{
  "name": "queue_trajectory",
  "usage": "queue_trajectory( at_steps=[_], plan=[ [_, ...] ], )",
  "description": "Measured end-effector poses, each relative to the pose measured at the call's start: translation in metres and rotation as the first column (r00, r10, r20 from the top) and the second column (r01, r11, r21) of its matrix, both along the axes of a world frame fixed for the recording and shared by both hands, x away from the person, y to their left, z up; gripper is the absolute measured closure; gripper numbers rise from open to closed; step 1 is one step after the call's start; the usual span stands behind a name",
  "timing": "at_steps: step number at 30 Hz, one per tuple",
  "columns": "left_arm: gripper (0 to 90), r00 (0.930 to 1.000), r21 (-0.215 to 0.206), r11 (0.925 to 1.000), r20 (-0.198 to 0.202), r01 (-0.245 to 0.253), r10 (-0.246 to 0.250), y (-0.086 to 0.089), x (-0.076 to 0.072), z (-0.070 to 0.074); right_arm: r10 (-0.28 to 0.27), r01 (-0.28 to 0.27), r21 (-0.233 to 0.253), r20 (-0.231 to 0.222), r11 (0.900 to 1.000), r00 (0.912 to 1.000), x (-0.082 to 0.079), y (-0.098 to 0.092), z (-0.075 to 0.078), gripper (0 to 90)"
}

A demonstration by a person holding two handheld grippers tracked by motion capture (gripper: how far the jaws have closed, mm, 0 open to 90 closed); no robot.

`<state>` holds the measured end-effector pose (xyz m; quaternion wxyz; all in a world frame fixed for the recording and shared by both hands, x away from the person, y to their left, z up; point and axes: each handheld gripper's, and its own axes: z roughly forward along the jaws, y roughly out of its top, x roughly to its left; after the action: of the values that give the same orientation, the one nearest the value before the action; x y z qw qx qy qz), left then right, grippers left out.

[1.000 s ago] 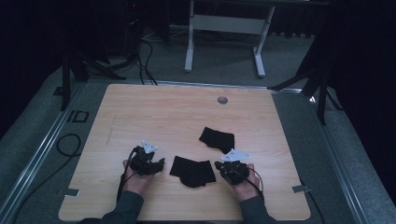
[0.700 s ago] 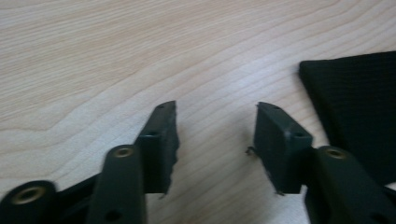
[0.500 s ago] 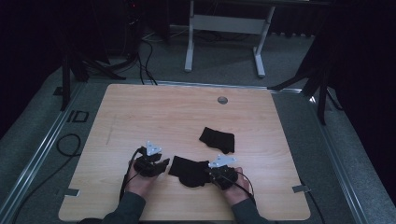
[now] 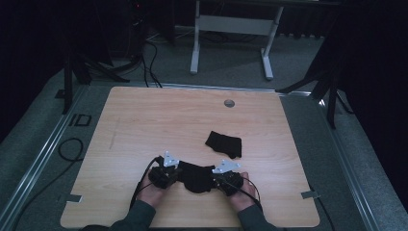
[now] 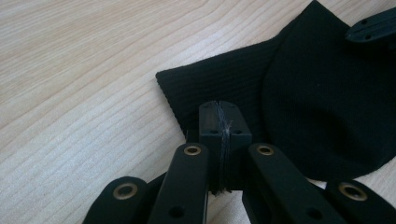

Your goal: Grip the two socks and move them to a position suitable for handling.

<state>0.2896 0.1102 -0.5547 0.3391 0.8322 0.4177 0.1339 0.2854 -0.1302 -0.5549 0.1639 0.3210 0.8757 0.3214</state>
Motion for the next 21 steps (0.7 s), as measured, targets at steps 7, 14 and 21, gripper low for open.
queue_trajectory(
  at_steps=[7,14,21],
  plan=[
    [89.8,1.0000,0.005,1.0000,0.002,0.004,-0.004,0.000,0.000,0.000,0.009,-0.010,0.025,0.029,1.000,0.9995,-0.005,0.006,0.009,86.5],
    [89.8,1.0000,0.002,1.0000,0.001,0.002,-0.002,0.000,0.000,0.000,0.134,-0.138,0.082,0.052,0.987,0.9896,-0.024,0.030,0.024,85.9],
    [89.8,1.0000,0.006,1.0000,0.003,0.004,-0.004,0.000,0.000,0.000,0.226,-0.229,0.055,0.053,0.972,0.9726,-0.037,0.056,0.017,82.9]
  ],
)
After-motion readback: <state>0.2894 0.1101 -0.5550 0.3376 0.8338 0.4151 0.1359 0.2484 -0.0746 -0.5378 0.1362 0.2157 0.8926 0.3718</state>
